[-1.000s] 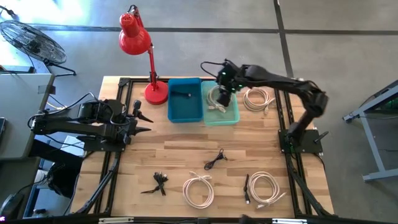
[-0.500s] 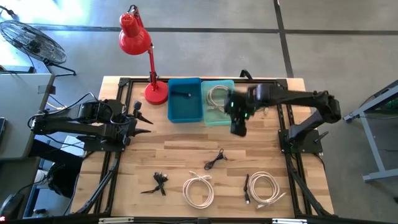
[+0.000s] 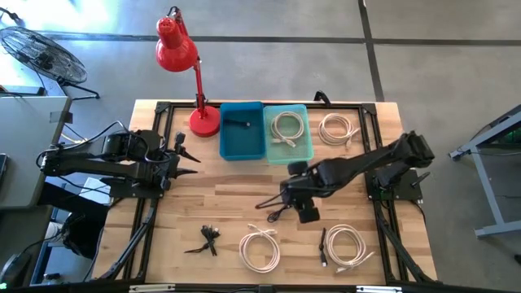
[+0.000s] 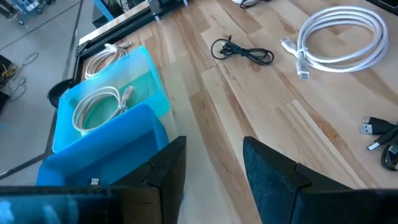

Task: Pick & Place USB Port
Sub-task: Put the black USB cable into the blue bin

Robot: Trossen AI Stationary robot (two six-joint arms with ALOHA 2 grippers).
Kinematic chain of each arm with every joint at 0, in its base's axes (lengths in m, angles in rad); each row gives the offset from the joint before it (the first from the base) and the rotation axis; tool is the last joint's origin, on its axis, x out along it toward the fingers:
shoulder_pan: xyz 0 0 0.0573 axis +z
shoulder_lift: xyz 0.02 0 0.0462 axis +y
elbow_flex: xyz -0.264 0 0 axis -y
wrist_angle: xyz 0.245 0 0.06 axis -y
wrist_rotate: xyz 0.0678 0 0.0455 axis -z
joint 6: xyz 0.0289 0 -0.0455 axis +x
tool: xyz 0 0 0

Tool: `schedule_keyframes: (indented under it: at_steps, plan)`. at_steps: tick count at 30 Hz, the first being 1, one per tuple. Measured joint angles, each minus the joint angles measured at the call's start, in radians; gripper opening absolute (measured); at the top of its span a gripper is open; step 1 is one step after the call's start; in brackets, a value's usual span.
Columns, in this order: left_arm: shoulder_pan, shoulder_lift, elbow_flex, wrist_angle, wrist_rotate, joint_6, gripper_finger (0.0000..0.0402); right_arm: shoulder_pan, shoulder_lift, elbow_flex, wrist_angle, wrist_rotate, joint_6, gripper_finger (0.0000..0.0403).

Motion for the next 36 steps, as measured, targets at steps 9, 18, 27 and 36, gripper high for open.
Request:
schedule_keyframes:
  at_steps: [9, 18, 27, 36]
  plan:
    - [0.000, 0.000, 0.000, 0.059, 0.000, 0.000, 0.0154, -0.031, 0.140, 0.000, 0.030, -0.063, -0.095, 0.0165]
    - [0.000, 0.000, 0.000, 0.059, -0.003, 0.000, 0.0154, -0.085, 0.245, 0.000, 0.036, -0.146, -0.171, 0.0165]
    - [0.000, 0.000, 0.000, 0.052, -0.002, -0.001, 0.0154, -0.121, 0.331, 0.000, 0.082, -0.263, -0.234, 0.0165]
    - [0.000, 0.000, 0.000, 0.052, -0.001, -0.029, 0.0154, -0.144, 0.370, 0.000, 0.112, -0.343, -0.263, 0.0144]
